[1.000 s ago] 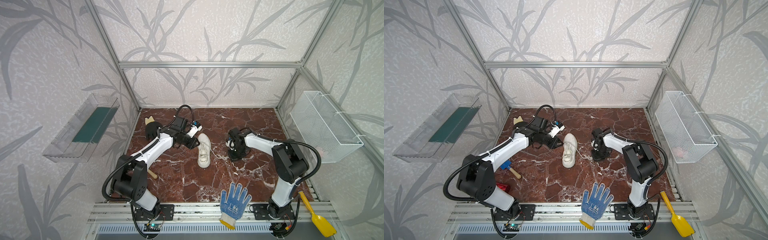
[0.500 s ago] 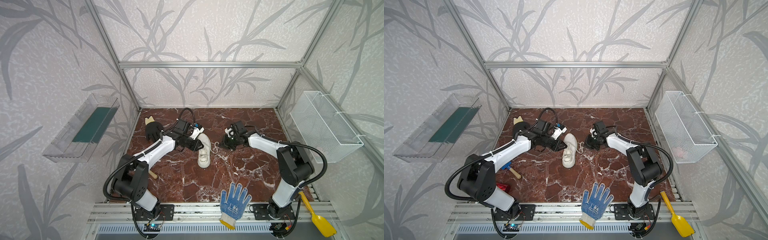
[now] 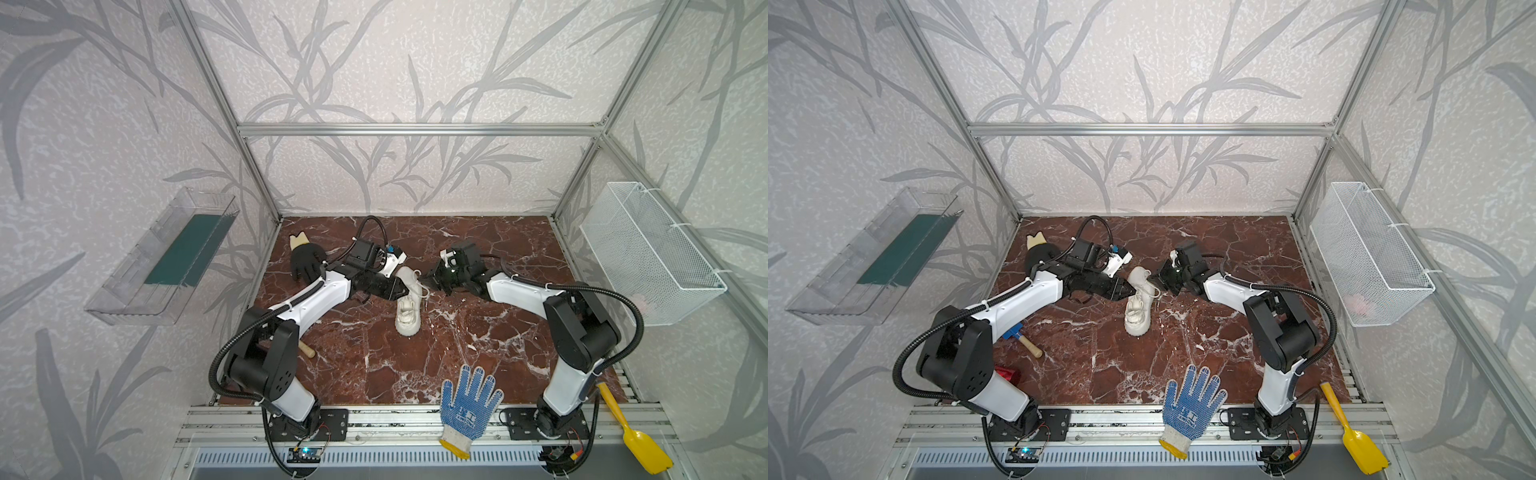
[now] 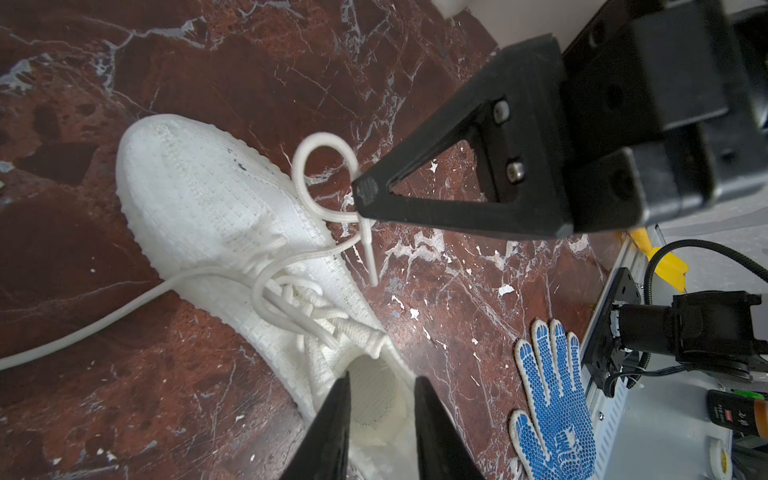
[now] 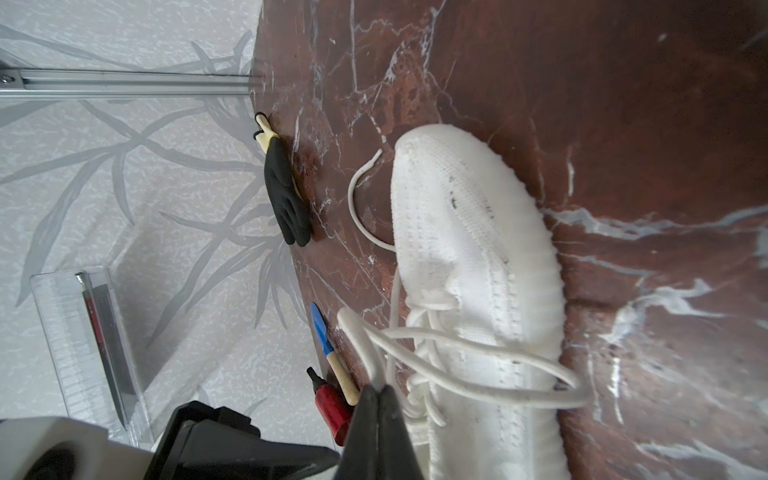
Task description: Tie the shoes
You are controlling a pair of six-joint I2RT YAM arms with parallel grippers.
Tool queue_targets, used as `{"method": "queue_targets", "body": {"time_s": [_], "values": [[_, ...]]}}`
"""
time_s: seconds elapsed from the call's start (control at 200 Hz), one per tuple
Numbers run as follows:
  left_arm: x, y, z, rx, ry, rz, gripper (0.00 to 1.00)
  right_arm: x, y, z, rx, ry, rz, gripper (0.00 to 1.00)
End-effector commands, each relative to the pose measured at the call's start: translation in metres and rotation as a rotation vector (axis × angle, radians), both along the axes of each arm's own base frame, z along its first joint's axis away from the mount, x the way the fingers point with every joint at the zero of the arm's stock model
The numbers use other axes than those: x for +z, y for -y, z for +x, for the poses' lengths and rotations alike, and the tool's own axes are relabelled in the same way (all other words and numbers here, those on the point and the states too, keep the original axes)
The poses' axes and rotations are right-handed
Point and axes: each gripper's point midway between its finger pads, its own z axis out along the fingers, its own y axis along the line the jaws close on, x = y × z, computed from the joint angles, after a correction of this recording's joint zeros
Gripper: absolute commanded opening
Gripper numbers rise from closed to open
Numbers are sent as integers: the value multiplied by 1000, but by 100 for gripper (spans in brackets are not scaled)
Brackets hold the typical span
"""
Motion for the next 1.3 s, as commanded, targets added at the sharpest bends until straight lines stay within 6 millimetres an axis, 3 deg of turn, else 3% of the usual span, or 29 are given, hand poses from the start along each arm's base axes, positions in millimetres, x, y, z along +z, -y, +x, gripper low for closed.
{"method": "queue_targets", "body": {"time_s": [0.0,0.52,0.92,1.295], "values": [[0,2,1,24,-16,-44,29,-11,-4,5,-46,-16,21,0],[-7,-7,6,110,-34,-76,30,-37,-5,-1,-73,-52,-7,0],[-11,-12,7,131,-38,-70,34,-37,-25,-3,-15,-59,44,0],[-13,-13,5,132,-41,-67,37,-30,-30,-4,-1,-50,91,0]]}}
